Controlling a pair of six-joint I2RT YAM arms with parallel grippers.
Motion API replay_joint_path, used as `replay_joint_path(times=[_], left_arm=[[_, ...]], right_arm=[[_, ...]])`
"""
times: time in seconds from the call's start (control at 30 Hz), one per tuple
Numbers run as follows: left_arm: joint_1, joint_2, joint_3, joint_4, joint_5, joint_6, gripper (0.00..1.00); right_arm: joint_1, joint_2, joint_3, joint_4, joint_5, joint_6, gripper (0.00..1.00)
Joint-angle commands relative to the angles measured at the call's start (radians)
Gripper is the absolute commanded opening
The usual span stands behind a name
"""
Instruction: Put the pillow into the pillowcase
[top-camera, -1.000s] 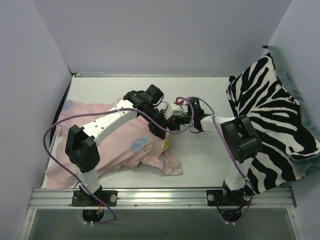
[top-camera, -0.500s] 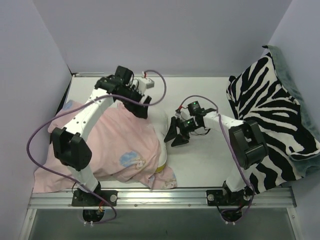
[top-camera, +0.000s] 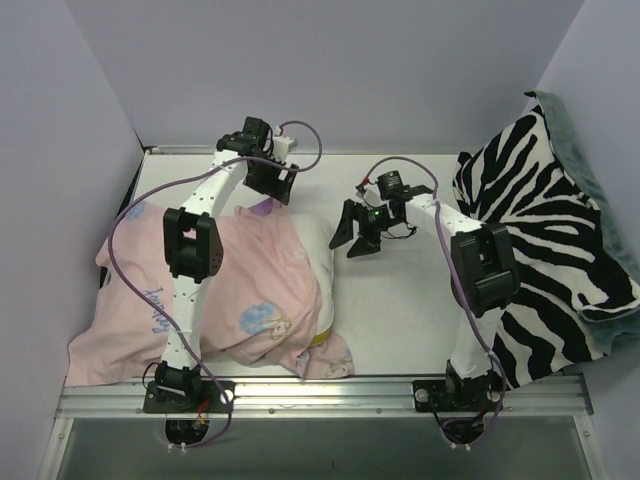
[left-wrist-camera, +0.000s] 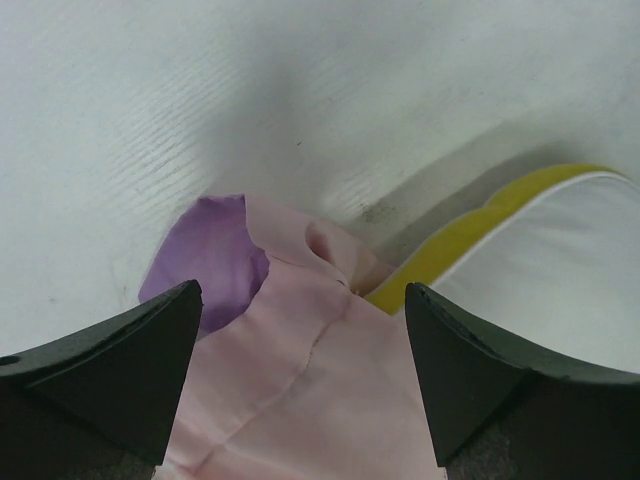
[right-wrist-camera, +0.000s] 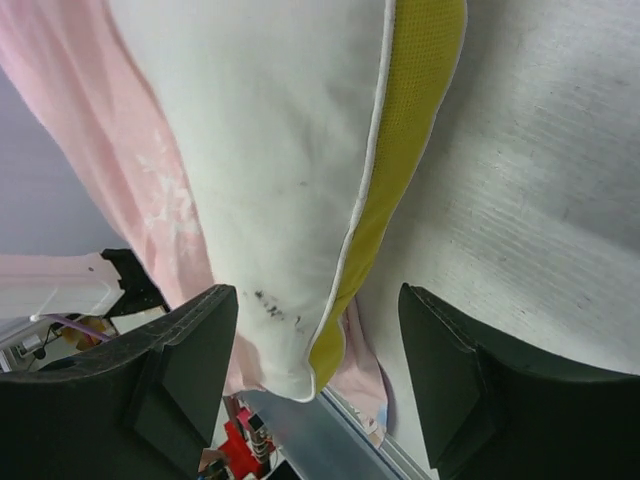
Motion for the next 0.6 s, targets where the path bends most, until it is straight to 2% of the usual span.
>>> replay_joint_path(times=[0.0, 0.07, 0.2, 0.23, 0.33, 0.37, 0.47, 0.57], left_arm=[[0.002, 0.023, 0.033, 0.024, -0.066, -0.047, 0.91], [0.002, 0.05, 0.01, 0.022, -0.044, -0.058, 0.87], [0.005, 0.101, 0.029, 0.018, 0.055, -0.067, 0.62], [0.008, 0.113, 0.046, 0.019, 0.189, -0.072, 0.48], [0.001, 0.127, 0.152, 0.033, 0.397, -0.084, 0.21], [-0.015, 0.125, 0.178, 0.042, 0.472, -0.087, 0.0], [-0.041, 0.104, 0.265, 0.082, 0.58, -0.127, 0.0], [-0.067, 0.034, 0.302, 0.179, 0.609, -0.191, 0.0]], right_arm=[[0.043, 0.056, 0.035, 0.005, 0.038, 0.053, 0.66], [0.069, 0.099, 0.047, 0.015, 0.038, 0.071, 0.66], [0.092, 0.156, 0.052, 0.059, -0.009, 0.112, 0.6], [0.094, 0.156, 0.045, 0.08, -0.021, 0.128, 0.58], [0.094, 0.136, 0.029, 0.163, -0.052, 0.194, 0.5], [0.094, 0.131, 0.03, 0.173, -0.057, 0.207, 0.47], [0.098, 0.099, 0.048, 0.187, -0.094, 0.238, 0.31], [0.1, 0.027, 0.064, 0.187, -0.089, 0.206, 0.22]])
